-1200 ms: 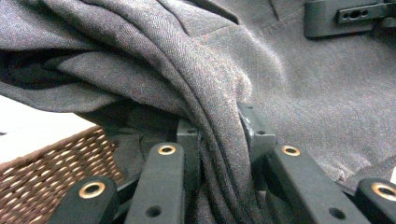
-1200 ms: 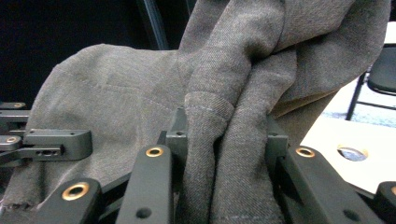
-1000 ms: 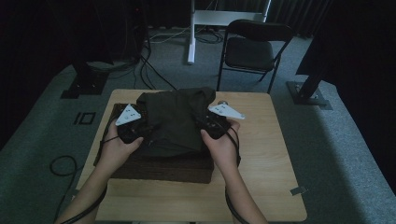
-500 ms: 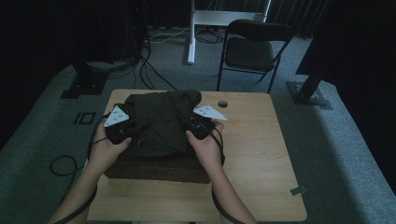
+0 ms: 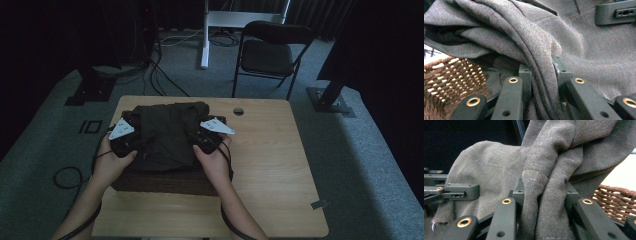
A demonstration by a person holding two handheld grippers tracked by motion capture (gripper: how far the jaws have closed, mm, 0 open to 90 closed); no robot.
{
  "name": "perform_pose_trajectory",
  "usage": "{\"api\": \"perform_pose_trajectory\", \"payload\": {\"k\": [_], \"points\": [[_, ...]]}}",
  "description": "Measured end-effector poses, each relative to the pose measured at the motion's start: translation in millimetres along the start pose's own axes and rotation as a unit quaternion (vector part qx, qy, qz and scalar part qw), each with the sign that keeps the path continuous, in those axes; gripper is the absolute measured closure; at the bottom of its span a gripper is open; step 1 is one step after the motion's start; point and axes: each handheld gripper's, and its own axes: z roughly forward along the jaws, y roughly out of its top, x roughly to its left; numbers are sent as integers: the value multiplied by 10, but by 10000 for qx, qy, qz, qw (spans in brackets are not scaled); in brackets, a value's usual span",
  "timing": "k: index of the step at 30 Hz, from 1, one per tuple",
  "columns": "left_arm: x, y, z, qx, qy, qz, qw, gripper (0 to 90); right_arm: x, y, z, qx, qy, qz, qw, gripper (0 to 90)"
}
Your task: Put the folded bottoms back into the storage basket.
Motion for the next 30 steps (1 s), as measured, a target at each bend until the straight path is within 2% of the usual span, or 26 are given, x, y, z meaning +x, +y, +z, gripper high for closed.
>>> {"api": "perform_pose_trajectory", "payload": {"k": [4,8,14,21,25,29,30], "points": [[9,-74,60,144,16,65,9999,743,-15,-116,61,129,-17,71,9999,657],[68,-79,111,44,26,39,10000,744,-47,-190,126,248,-31,130,9996,656],[130,-118,212,135,-22,-56,9999,746,-89,-231,209,345,-92,122,9993,656],[170,-229,265,312,-38,-223,9993,749,-110,-304,266,491,-56,217,9985,655],[172,-257,275,409,18,-145,9991,764,-122,-373,317,651,9,243,9976,655],[207,-270,326,510,-4,-218,9985,768,-147,-406,374,867,30,359,9956,657],[204,-278,346,534,-10,-240,9983,769,-168,-407,383,900,37,524,9946,659]]}}
